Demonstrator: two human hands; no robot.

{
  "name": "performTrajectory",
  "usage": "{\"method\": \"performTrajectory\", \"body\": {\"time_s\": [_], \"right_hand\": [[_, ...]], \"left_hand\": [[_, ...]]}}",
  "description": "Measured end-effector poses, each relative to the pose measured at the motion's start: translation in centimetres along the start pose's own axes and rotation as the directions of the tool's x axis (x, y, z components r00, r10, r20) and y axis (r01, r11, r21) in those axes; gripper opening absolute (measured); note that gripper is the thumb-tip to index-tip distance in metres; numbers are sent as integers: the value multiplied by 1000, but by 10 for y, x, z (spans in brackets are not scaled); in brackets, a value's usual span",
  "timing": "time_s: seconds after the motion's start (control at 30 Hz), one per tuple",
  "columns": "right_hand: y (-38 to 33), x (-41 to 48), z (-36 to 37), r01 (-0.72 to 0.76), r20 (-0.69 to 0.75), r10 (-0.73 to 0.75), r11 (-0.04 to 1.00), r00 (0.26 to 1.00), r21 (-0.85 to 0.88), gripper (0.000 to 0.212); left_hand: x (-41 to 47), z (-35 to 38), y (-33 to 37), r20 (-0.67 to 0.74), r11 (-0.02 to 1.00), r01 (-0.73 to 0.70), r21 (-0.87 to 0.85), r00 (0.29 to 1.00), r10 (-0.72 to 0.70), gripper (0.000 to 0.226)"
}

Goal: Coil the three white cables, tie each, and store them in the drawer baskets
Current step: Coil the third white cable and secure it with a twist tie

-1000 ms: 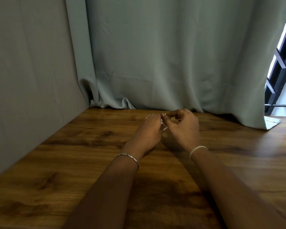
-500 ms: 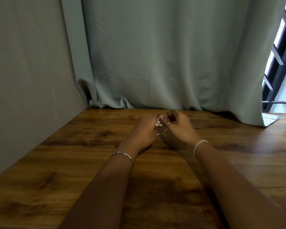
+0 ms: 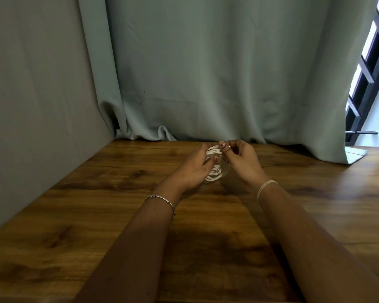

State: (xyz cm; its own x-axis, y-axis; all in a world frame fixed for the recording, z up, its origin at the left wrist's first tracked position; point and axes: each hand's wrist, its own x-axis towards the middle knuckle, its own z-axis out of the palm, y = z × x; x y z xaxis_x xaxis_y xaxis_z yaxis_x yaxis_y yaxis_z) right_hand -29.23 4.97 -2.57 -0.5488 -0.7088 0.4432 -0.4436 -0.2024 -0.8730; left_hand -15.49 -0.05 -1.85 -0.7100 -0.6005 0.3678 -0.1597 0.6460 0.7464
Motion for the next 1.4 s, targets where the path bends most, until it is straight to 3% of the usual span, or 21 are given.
{"method": "performTrajectory", "body": {"time_s": [0.27,0.5,0.7,1.0,1.13,1.33,1.4], "right_hand": [[-2,-6,1,36,-102,-32,999,994,34,23],[-8,-10,9,61,-187,-40,992,982,112,24],[-12,-10,16,21,-242,37,972,970,234,23],[-20,-13,21,-130,-176,262,832,949,539,16],[-26,-17,20,-187,-86,341,691,936,698,8],[-25,-17,20,-198,-9,283,691,959,696,21],[-26,-18,21,-217,52,264,648,963,730,33]], "left_hand": [[0,6,1,-62,998,-58,31,996,60,38],[3,11,0,-211,986,-71,-151,977,38,32],[5,17,2,-393,984,-160,-73,912,119,20],[8,24,5,-509,973,-182,-138,856,88,8],[9,27,4,-548,980,-154,-130,835,59,9],[11,34,2,-609,989,-135,-61,790,70,20],[13,34,2,-630,989,-129,-79,775,51,23]]}}
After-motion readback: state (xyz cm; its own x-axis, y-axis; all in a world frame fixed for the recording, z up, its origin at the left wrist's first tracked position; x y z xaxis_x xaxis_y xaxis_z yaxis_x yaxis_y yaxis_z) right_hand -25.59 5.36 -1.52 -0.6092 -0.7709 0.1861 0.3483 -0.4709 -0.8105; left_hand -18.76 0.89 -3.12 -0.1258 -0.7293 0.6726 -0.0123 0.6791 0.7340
